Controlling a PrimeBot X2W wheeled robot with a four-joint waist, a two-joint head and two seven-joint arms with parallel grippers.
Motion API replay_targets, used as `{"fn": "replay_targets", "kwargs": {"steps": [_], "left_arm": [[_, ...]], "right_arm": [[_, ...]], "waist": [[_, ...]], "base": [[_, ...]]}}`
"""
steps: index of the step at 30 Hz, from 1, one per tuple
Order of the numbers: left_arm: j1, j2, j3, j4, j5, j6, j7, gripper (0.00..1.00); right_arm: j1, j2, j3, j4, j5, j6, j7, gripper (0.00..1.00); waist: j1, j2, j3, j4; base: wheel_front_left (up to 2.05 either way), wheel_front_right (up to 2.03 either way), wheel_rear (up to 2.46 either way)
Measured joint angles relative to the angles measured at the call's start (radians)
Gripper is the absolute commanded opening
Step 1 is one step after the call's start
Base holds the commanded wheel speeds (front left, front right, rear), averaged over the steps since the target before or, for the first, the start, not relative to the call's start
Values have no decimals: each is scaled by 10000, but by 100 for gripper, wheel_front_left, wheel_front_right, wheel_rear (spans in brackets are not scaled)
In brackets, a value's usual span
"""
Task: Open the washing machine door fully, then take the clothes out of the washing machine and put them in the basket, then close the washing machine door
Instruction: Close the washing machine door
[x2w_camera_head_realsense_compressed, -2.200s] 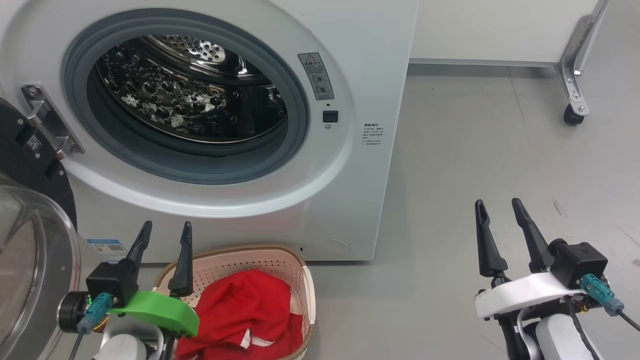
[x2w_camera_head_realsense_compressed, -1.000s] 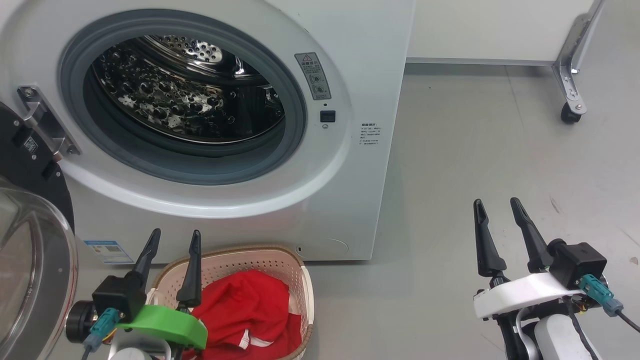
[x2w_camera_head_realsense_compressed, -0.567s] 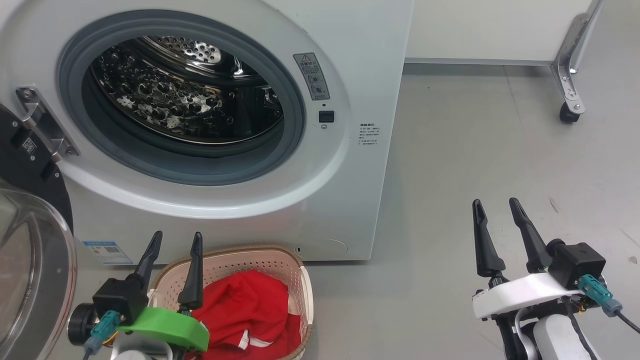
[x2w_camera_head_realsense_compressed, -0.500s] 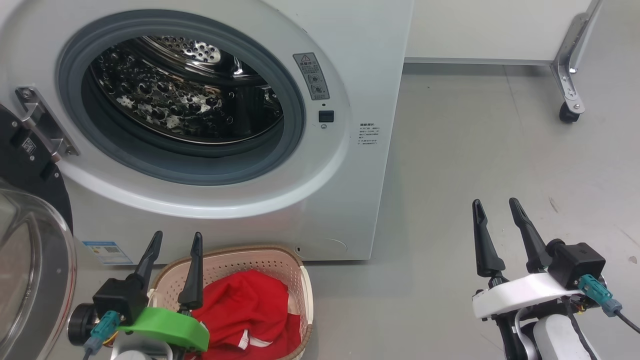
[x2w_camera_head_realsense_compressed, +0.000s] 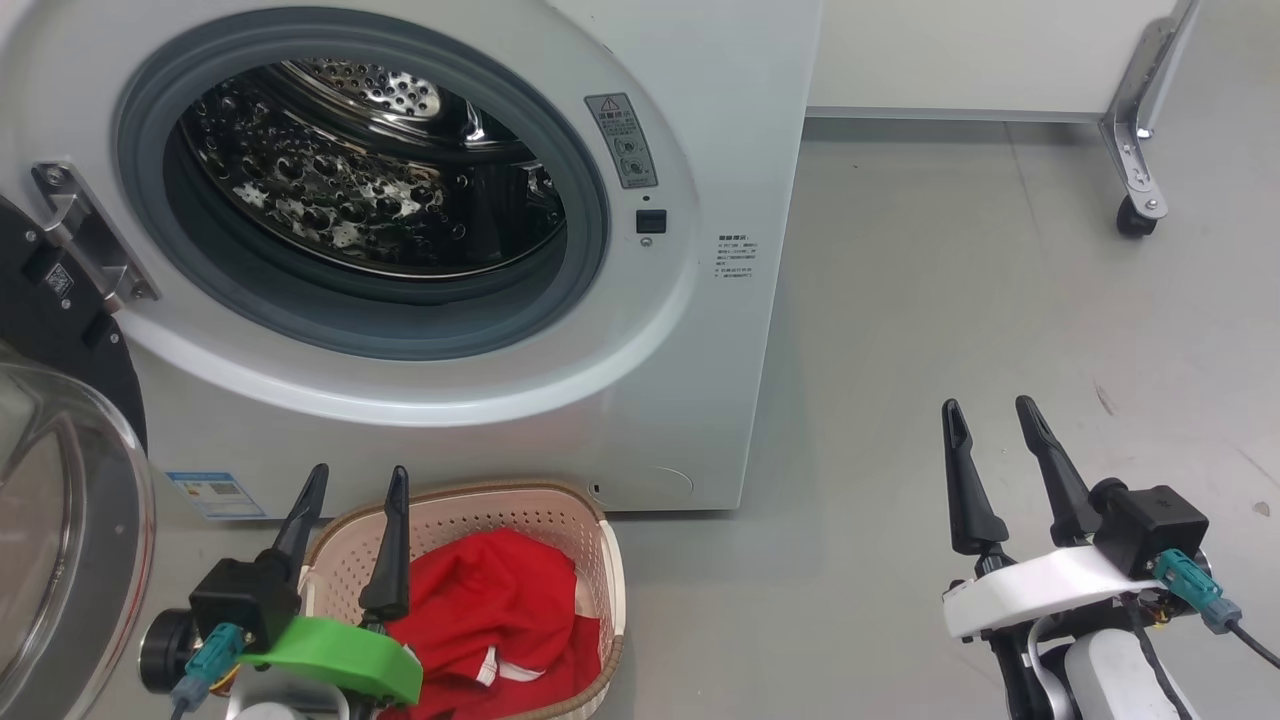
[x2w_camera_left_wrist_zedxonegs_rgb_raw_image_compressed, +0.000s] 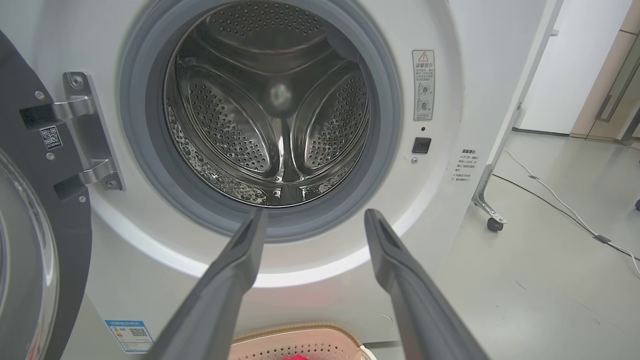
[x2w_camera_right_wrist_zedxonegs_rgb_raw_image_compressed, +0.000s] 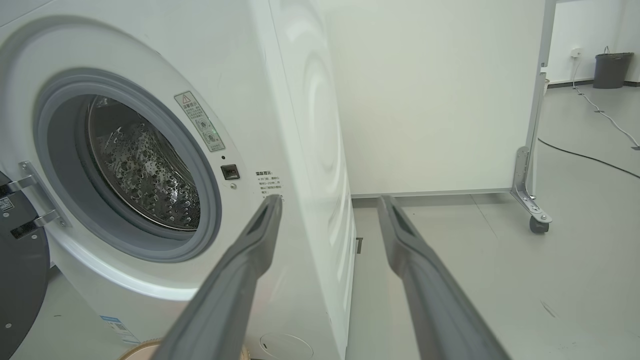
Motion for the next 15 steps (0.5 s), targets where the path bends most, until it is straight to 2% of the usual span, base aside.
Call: {"fn": "replay_targets", "kwargs": {"steps": [15], "left_arm": [[13,0,-67,-33,0,46,0,100]], "right_arm": [[0,0,48,13,-17,2,0,100]], "waist": [[0,0,-54,-20]], "base": [[-106,106,0]]}}
